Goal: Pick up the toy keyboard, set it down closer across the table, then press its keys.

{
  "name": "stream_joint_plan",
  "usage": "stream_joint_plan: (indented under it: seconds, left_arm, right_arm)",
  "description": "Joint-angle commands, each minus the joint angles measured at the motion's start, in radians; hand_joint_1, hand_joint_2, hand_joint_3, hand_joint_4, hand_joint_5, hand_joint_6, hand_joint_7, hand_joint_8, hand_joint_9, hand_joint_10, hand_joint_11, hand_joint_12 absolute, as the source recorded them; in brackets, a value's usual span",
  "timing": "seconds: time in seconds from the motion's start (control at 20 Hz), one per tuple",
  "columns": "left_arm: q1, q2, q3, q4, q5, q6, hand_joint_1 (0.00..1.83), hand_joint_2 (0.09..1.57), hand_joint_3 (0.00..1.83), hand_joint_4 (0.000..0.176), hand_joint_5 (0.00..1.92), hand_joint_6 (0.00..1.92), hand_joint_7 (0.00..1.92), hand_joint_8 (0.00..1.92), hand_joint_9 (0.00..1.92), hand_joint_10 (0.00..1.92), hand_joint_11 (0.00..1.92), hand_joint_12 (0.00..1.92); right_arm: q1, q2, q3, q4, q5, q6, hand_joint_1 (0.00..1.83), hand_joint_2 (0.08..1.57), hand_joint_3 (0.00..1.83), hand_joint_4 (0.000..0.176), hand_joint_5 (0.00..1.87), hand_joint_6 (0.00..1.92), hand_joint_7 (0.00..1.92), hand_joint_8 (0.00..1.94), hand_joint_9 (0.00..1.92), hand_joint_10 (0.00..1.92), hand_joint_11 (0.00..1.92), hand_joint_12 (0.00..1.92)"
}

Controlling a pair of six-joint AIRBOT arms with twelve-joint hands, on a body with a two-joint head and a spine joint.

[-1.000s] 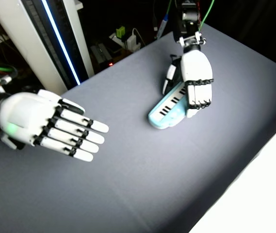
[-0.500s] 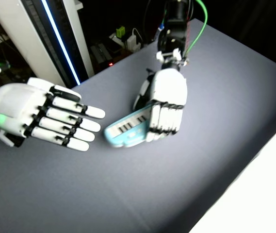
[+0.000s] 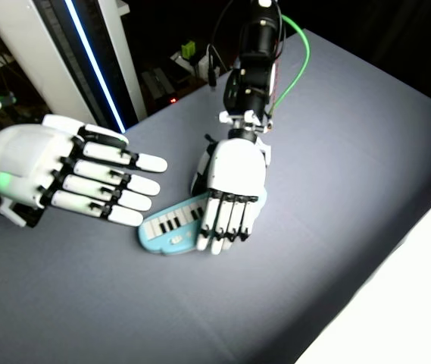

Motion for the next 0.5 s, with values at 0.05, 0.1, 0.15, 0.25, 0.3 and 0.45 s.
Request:
stream_joint_plan:
  seconds: [0.05,0.1,0.15,0.25,0.3,0.45]
  left_arm:
    - [-0.020,0.018,-0.015,-0.007,-0.150,-0.003,0.43,1.11,0.00,0.167,0.00,0.00,0.00,0.00,0.00,0.00,0.00,0.02]
    - [-0.019,0.033,-0.030,-0.007,-0.169,-0.005,0.37,1.10,0.00,0.174,0.00,0.00,0.00,0.00,0.00,0.00,0.00,0.00]
    - [-0.017,0.051,-0.046,-0.007,-0.192,-0.005,0.34,1.09,0.00,0.176,0.00,0.00,0.00,0.00,0.00,0.00,0.00,0.00]
    - [-0.005,0.115,-0.094,-0.007,-0.255,-0.007,0.31,1.08,0.00,0.176,0.00,0.00,0.00,0.00,0.00,0.00,0.00,0.00]
    - [0.004,0.153,-0.117,-0.008,-0.288,-0.009,0.31,1.08,0.00,0.176,0.00,0.00,0.00,0.00,0.00,0.00,0.00,0.00]
    - [0.049,0.276,-0.174,-0.074,-0.395,-0.003,0.31,1.08,0.00,0.176,0.00,0.00,0.00,0.00,0.00,0.00,0.00,0.00]
  right_arm:
    - [0.010,0.006,0.001,-0.011,0.128,0.008,0.05,1.42,0.00,0.059,0.00,0.00,0.00,0.00,0.00,0.00,0.00,0.00]
    - [0.010,0.006,0.000,-0.011,0.127,0.008,0.05,1.42,0.00,0.066,0.00,0.00,0.00,0.00,0.00,0.00,0.00,0.00]
    - [0.010,0.006,-0.001,-0.011,0.127,0.008,0.07,1.41,0.00,0.071,0.00,0.00,0.00,0.00,0.00,0.00,0.00,0.00]
    - [0.009,0.008,-0.002,-0.011,0.122,0.008,0.08,1.41,0.00,0.069,0.00,0.00,0.00,0.00,0.00,0.00,0.00,0.00]
    - [0.009,0.008,-0.002,-0.012,0.110,0.008,0.08,1.40,0.00,0.069,0.00,0.00,0.00,0.00,0.00,0.00,0.00,0.00]
    - [0.012,0.008,0.007,-0.020,0.046,0.007,0.08,1.40,0.00,0.069,0.00,0.00,0.00,0.00,0.00,0.00,0.00,0.00]
